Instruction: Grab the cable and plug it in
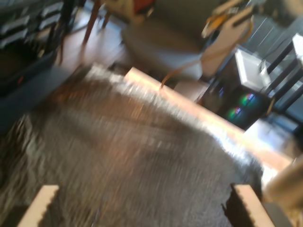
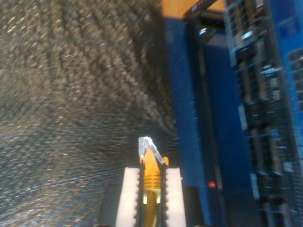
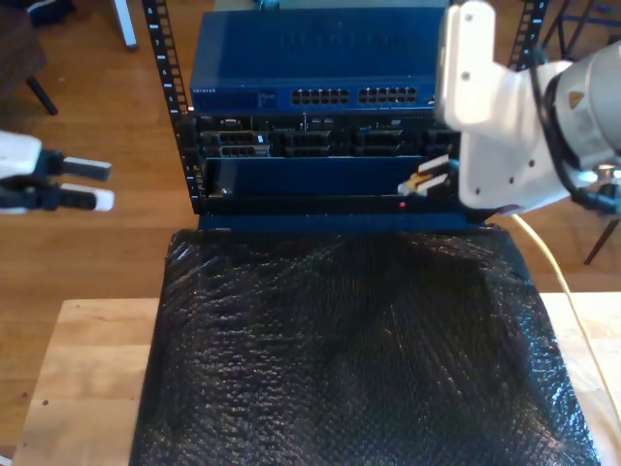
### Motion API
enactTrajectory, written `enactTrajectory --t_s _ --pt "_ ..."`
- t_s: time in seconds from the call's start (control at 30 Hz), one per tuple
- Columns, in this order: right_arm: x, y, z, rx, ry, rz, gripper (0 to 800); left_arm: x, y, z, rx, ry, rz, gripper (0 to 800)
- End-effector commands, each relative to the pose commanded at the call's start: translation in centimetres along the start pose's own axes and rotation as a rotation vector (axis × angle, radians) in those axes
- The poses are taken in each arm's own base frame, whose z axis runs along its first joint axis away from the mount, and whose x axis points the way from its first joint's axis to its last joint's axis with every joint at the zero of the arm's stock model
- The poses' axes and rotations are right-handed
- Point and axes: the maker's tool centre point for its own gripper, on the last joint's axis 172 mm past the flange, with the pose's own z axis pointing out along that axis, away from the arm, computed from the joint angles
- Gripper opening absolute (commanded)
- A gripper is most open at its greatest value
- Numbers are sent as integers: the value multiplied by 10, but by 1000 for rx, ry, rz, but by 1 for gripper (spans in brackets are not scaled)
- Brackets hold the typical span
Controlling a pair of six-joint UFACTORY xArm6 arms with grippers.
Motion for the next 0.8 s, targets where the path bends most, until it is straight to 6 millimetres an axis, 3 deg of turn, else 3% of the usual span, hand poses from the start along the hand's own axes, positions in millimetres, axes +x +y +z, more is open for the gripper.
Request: enactTrajectory --t_s 0.47,0.8 --pt "-28 -24 37 131 -69 29 0 -104 10 -61 59 -252 124 799" --pt "-43 -39 59 200 -105 47 0 -188 52 -102 -18 -364 213 800"
